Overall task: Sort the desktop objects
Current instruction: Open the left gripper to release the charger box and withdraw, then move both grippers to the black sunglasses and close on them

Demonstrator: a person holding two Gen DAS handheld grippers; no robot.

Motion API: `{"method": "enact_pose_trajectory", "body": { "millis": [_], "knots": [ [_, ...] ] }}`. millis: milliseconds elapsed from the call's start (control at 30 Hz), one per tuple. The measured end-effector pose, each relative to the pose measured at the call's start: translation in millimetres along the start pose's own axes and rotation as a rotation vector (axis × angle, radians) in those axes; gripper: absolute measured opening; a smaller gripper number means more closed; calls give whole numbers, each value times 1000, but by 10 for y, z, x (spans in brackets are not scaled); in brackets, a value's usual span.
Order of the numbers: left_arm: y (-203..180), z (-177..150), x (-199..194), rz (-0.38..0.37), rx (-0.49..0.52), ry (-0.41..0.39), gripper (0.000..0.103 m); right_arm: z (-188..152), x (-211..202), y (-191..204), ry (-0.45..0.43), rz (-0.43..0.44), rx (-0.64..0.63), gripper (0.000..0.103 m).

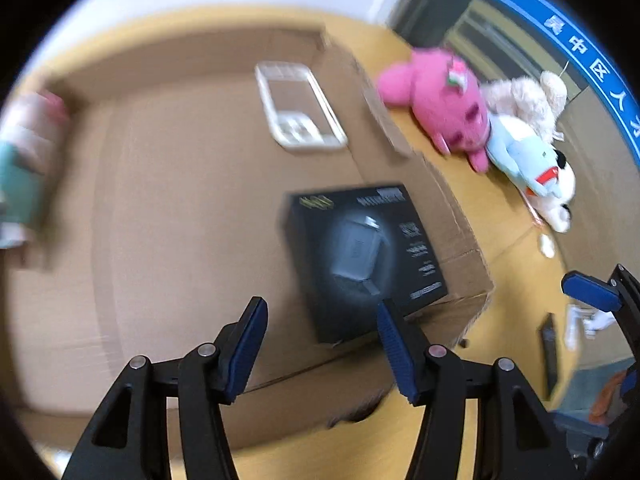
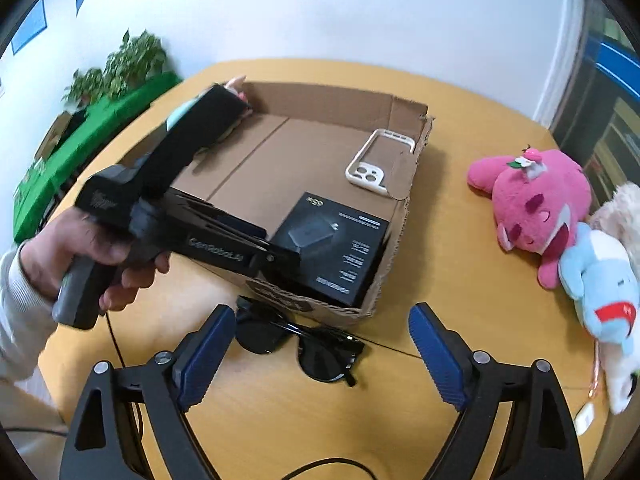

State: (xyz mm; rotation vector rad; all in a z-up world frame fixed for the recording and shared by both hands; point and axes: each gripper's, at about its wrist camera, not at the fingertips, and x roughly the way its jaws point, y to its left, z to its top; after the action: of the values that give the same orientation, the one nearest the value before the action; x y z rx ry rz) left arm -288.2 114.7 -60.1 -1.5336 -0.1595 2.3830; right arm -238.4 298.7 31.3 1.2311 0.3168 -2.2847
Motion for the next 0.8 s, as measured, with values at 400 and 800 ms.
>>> {"method": "enact_pose_trajectory", "body": {
  "millis": [400,800],
  "knots": [
    [305,-1019,-1494,412,-77,-405,78,-278,-64,985,-164,53,12,92],
    [396,-1405,-1650,454,-142,-453,78,-501,187,982,-95,52,-62,94]
  ]
}}
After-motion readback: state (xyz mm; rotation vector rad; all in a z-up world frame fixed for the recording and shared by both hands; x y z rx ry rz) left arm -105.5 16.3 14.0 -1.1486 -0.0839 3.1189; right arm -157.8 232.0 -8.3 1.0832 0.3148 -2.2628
